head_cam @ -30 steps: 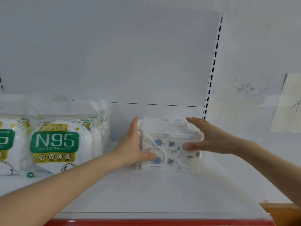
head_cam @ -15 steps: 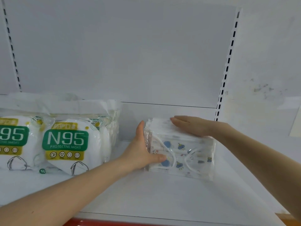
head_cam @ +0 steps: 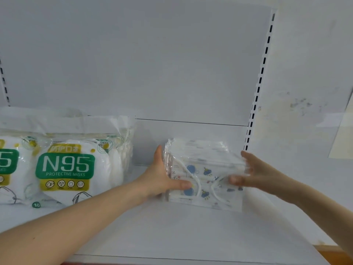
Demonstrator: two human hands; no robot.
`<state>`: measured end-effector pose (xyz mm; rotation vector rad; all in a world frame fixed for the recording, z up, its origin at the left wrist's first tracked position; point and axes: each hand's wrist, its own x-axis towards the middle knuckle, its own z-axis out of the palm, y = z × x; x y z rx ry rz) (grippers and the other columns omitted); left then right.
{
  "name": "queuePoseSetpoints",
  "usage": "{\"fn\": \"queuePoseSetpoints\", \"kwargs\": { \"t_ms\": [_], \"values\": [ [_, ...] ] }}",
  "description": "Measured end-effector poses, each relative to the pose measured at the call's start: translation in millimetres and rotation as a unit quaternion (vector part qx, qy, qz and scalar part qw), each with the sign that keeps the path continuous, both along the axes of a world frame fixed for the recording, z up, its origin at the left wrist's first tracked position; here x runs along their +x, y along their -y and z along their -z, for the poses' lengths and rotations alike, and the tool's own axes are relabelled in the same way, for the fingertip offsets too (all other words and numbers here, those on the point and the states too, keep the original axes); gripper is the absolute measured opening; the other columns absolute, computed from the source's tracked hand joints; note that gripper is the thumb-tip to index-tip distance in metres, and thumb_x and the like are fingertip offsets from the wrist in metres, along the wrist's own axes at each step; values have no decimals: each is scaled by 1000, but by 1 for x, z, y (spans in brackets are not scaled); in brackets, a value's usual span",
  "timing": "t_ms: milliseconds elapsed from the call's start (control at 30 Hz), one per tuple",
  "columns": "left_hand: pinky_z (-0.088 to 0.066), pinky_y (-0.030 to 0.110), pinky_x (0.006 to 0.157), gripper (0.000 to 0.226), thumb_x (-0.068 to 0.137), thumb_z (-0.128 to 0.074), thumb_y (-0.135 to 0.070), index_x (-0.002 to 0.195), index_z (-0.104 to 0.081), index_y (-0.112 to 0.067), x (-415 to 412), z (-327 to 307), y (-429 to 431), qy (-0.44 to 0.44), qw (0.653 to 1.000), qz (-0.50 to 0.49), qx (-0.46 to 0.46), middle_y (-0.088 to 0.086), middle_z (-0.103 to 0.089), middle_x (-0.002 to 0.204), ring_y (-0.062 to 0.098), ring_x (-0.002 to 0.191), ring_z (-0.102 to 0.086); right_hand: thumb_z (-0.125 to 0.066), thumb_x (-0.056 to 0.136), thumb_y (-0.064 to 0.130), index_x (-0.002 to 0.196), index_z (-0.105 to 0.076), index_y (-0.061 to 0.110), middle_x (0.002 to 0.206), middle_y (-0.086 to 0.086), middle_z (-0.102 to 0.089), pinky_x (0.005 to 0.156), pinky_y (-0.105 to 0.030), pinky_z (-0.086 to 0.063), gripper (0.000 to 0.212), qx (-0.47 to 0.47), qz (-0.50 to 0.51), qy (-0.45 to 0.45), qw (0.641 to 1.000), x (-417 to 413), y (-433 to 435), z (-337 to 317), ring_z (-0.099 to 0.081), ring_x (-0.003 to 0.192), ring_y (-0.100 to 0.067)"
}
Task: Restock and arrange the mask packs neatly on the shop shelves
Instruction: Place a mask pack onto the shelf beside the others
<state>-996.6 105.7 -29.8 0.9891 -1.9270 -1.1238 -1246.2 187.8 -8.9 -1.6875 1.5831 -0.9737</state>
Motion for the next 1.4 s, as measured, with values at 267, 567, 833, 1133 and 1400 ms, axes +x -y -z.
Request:
{"fn": "queuePoseSetpoints", "kwargs": {
  "t_ms": [267, 567, 833, 1133, 1400],
  "values": [
    [-40, 28, 103, 111, 57, -89, -19, 137, -13, -36, -5, 5, 6, -23, 999, 19, -14, -21, -46, 126, 4, 122, -46, -86, 62, 29, 122, -52, 17, 108, 2, -71, 83, -21, -52, 70, -46, -89, 37, 994, 0, 14, 5, -66, 103, -14],
    [-27, 19, 101, 141, 50, -85, -40, 145, 18, -32, -2, -8, 17, 7, 1000, -2, 9, -14, -28, 145, 3, 128, -30, -59, 31, 90, 147, -18, 33, 136, 20, -34, 107, -31, -26, 136, -40, 26, 96, 994, -12, 27, -4, -32, 129, -5],
    [-24, 16, 103, 129, 64, -82, -22, 146, 17, -25, -13, -4, 24, -8, 999, 32, 5, -18, -25, 143, -2, 127, -26, -48, 61, 89, 143, -31, 35, 149, 18, -32, 117, -47, -17, 100, -33, 1, 113, 993, -9, 56, 8, -28, 139, -9],
    [-18, 14, 104, 131, 64, -83, -25, 146, 19, -24, -18, -4, 25, -1, 999, 30, -16, -19, -16, 146, -7, 129, -16, -46, 66, 84, 141, -36, 32, 146, 17, -36, 117, -41, -21, 91, -42, 3, 117, 992, -5, 56, 4, -35, 133, -5],
    [-29, 26, 111, 155, 35, -86, -57, 143, 23, -35, 4, -5, 19, 53, 998, 23, 6, -16, -31, 147, 5, 132, -35, -76, 51, 68, 147, -14, 36, 132, 18, -37, 97, -22, -37, 119, -40, 23, 54, 997, -15, 15, -1, -41, 122, -7]
  ]
}}
